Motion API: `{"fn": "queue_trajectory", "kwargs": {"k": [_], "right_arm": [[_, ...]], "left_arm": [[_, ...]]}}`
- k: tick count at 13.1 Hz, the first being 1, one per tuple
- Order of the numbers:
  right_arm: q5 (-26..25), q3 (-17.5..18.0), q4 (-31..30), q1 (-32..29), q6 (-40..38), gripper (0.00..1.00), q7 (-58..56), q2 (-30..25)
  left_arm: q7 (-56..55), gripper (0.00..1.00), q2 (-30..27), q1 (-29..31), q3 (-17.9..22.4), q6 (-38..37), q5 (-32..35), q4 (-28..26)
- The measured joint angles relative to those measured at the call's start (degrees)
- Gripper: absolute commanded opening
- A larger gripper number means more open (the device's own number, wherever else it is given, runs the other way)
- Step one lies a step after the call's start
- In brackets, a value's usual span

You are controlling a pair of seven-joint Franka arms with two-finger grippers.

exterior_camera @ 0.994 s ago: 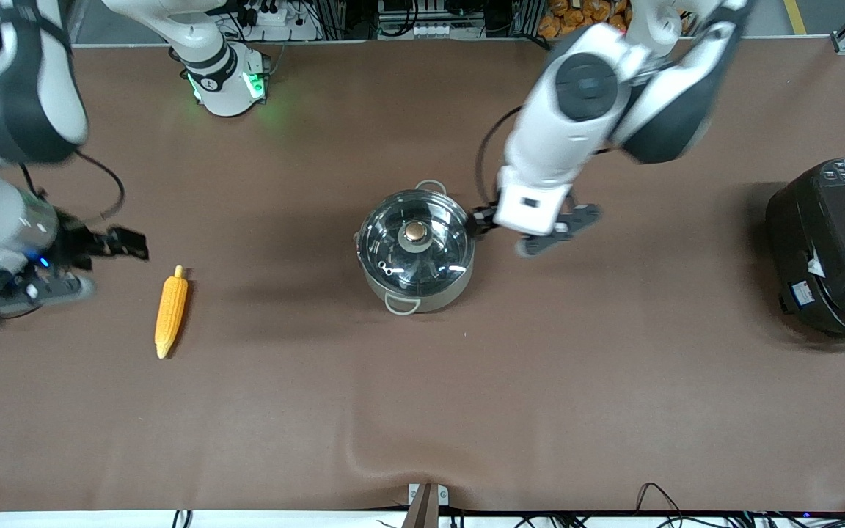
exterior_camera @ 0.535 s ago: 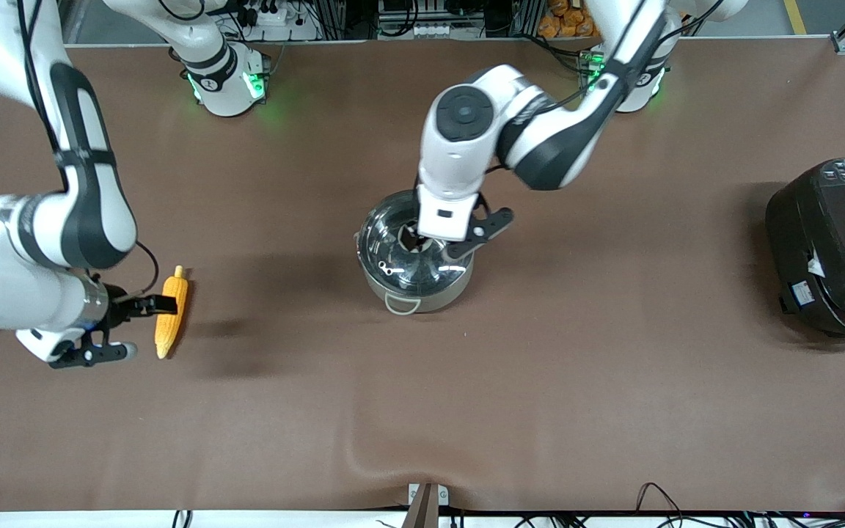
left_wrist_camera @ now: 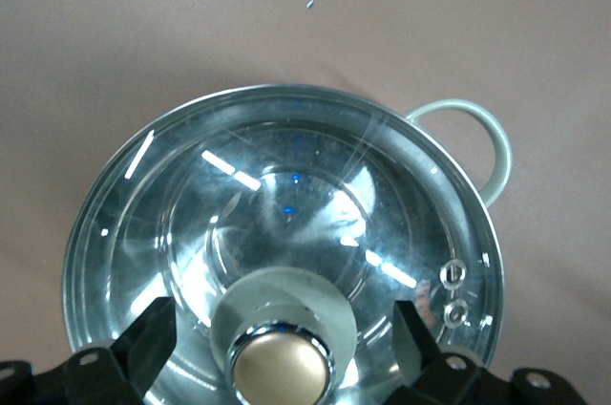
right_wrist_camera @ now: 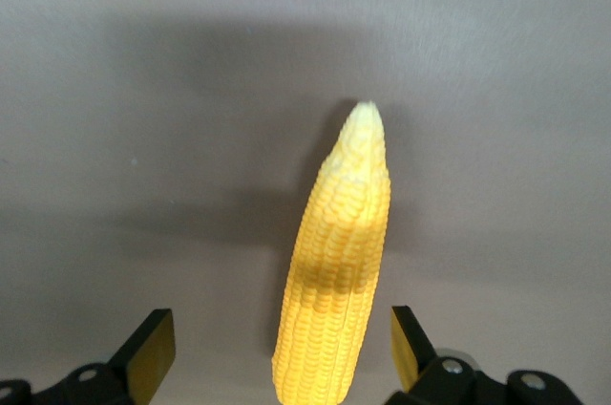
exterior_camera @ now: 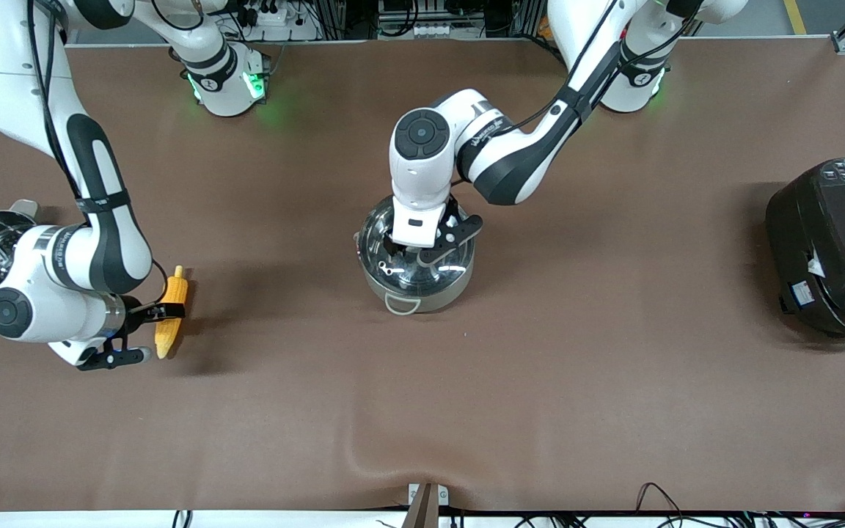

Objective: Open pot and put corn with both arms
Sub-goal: 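Grasp the lid knob with the left gripper while the right gripper grasps the corn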

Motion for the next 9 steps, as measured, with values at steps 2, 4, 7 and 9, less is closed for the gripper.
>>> {"fn": "queue_trajectory", "kwargs": {"k": [2, 4, 7, 9], "right_arm": [[0.0, 0.0, -0.4, -0.1, 0.1, 1.00, -0.2, 0.6], [0.0, 0.0, -0.8, -0.3, 0.9, 1.00, -0.6, 1.1], [0.0, -0.1, -0.9, -1.1, 2.1, 1.00, -2.2, 2.2], [0.0, -0.1, -0.9, -1.2, 2.2, 1.00, -2.4, 2.3]], "left_arm": [[-0.1, 0.93, 0.5, -1.7, 1.5, 0.1, 0.0, 0.1], [-0.3, 0.86, 1.0, -2.2, 1.8, 0.2, 0.0, 0.1], [-0.4, 0.73, 1.1, -2.3, 1.8, 0.2, 0.0, 0.2], [-0.4, 0.72, 1.1, -2.3, 1.9, 0.2, 0.0, 0.3]]}}
